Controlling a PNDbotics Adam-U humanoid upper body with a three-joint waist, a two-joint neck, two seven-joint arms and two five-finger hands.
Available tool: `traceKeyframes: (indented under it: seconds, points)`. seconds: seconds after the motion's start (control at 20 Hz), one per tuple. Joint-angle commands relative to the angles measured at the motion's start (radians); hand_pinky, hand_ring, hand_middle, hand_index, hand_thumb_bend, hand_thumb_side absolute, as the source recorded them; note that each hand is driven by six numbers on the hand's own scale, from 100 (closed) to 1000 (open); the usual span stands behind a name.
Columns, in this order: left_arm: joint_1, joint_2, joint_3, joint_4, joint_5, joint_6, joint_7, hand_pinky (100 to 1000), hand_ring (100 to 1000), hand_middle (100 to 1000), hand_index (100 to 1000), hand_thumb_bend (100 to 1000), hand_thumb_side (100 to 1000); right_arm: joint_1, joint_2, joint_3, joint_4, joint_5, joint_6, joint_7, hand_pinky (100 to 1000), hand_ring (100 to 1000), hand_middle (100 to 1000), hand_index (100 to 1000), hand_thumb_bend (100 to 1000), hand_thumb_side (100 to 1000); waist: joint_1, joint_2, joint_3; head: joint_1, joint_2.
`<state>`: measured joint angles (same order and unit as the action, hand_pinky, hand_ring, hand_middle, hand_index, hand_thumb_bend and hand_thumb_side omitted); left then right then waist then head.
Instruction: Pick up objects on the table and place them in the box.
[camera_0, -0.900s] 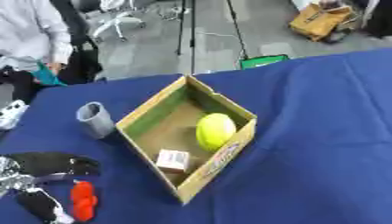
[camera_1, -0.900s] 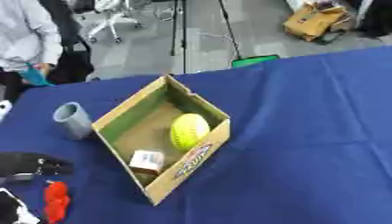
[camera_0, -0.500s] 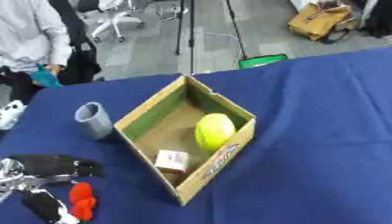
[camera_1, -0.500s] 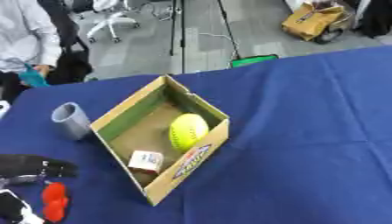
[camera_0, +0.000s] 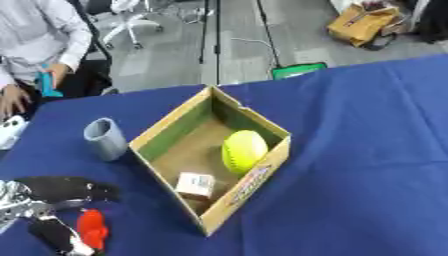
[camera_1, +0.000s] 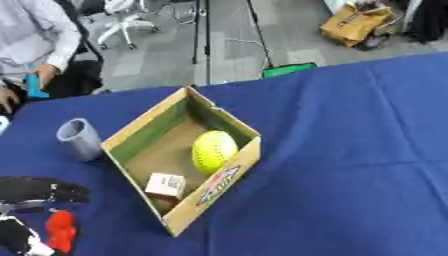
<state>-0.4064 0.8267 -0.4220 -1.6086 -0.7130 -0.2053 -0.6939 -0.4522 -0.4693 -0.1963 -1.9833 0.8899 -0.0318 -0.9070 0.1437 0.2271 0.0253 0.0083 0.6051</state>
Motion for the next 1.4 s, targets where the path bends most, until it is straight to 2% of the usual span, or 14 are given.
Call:
traceKeyframes:
  seconds: [0.05,0.2,0.3,0.75,0.85,1.1,1.4]
  points:
    - [-0.019,0.025,0.01,-0.01,-0.049,-0.009,-0.001,1000,1000,1000,1000,764,880,-0.013,-0.01,-0.003,-0.017,-0.005,-0.003,0.0,627,476,360,475,100,581,-0.005,-0.012,0.0,-0.001,-0.008]
    - [-0.016,0.026,0.018,-0.04,-0.139,-0.024,-0.006,1000,1000,1000,1000,769,890,-0.014,-0.009,-0.003,-0.017,-0.006,-0.004,0.0,627,476,360,475,100,581,-0.006,-0.011,0.002,-0.003,-0.009]
    - [-0.013,0.025,0.021,-0.05,-0.164,-0.027,-0.012,1000,1000,1000,1000,769,896,-0.013,-0.009,-0.003,-0.017,-0.006,-0.004,0.0,627,476,360,475,100,581,-0.007,-0.011,0.002,-0.004,-0.008]
    - [-0.015,0.03,0.021,-0.077,-0.164,-0.026,-0.105,1000,1000,1000,1000,768,884,-0.013,-0.008,-0.004,-0.017,-0.006,-0.004,0.0,627,476,359,475,100,581,-0.007,-0.012,0.002,0.0,-0.003]
    - [-0.016,0.032,0.023,-0.088,-0.16,-0.028,-0.109,1000,1000,1000,1000,765,884,-0.014,-0.008,-0.003,-0.017,-0.006,-0.005,0.0,627,476,359,475,100,580,-0.006,-0.012,0.003,0.025,0.006]
    - [-0.017,0.029,0.025,-0.098,-0.138,-0.023,-0.112,1000,1000,1000,1000,758,881,-0.017,-0.008,-0.004,-0.017,-0.005,-0.006,0.0,627,475,360,474,100,580,-0.003,-0.016,0.006,0.161,0.049]
    - [-0.018,0.025,0.027,-0.098,-0.118,-0.017,-0.103,1000,1000,1000,1000,751,877,-0.019,-0.008,-0.005,-0.017,-0.003,-0.008,0.0,626,475,359,473,100,580,-0.001,-0.016,0.006,0.206,0.057]
